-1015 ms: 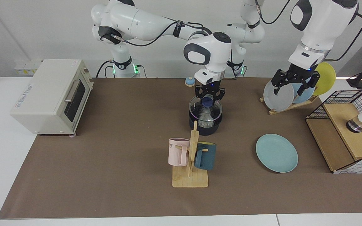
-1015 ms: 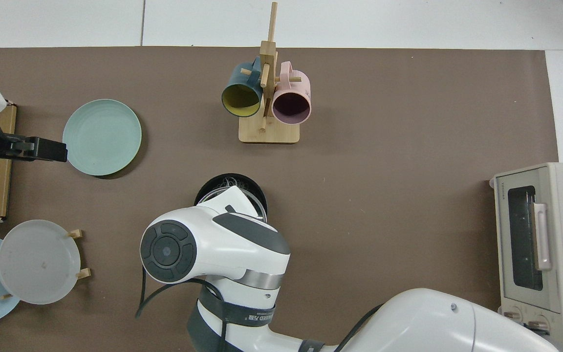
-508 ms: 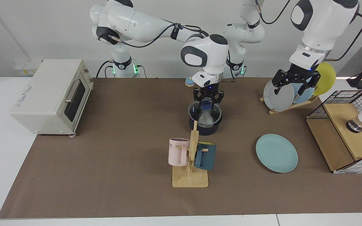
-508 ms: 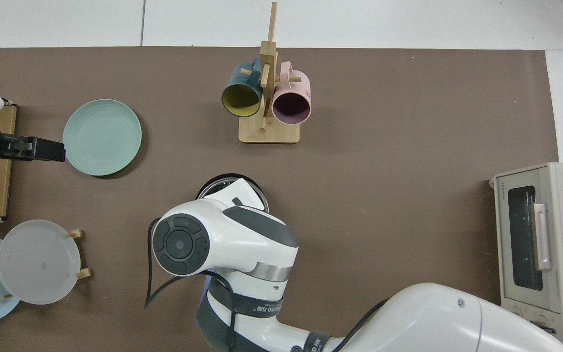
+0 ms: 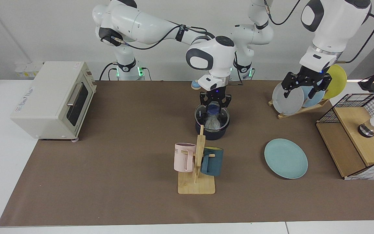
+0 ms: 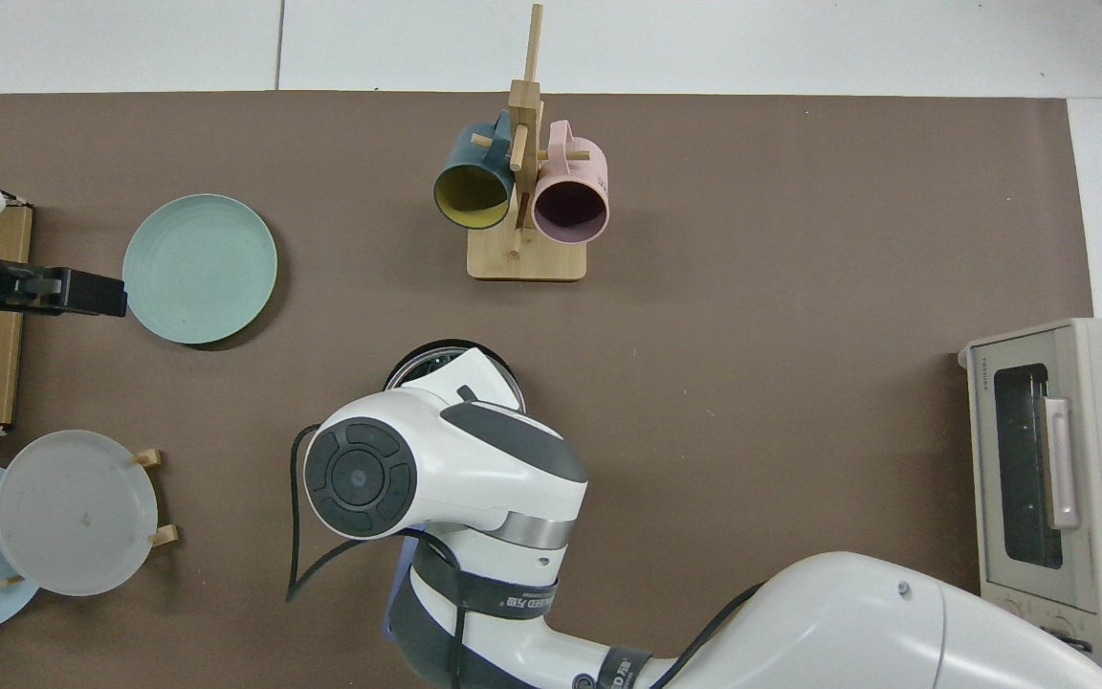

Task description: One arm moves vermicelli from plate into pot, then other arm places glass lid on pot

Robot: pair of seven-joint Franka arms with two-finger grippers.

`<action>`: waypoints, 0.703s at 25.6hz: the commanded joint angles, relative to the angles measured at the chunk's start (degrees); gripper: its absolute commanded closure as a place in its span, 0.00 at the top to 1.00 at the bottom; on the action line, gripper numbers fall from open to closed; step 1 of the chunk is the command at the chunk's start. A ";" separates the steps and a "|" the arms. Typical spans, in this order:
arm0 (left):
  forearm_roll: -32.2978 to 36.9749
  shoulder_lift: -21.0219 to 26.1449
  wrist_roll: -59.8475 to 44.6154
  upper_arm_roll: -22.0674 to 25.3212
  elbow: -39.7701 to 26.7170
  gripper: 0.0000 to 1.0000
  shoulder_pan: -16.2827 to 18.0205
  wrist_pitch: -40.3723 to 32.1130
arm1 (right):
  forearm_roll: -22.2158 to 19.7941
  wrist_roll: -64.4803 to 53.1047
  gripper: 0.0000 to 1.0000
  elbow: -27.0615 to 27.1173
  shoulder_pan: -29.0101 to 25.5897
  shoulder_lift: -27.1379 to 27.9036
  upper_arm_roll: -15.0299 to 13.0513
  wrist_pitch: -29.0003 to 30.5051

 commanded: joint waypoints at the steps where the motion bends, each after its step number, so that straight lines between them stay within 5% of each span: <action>1: -0.34 0.22 0.14 0.23 0.98 1.00 -0.11 -0.62 | -1.56 1.52 0.01 -2.84 -2.03 -0.03 1.14 1.72; 10: -0.34 0.22 0.14 0.23 0.98 1.00 -0.11 -0.62 | -1.74 1.52 0.32 -2.75 -2.29 0.06 1.05 1.72; 18: -0.34 0.22 0.14 0.23 0.98 1.00 -0.11 -0.71 | -3.67 1.44 0.32 -2.49 -2.12 0.15 0.96 1.90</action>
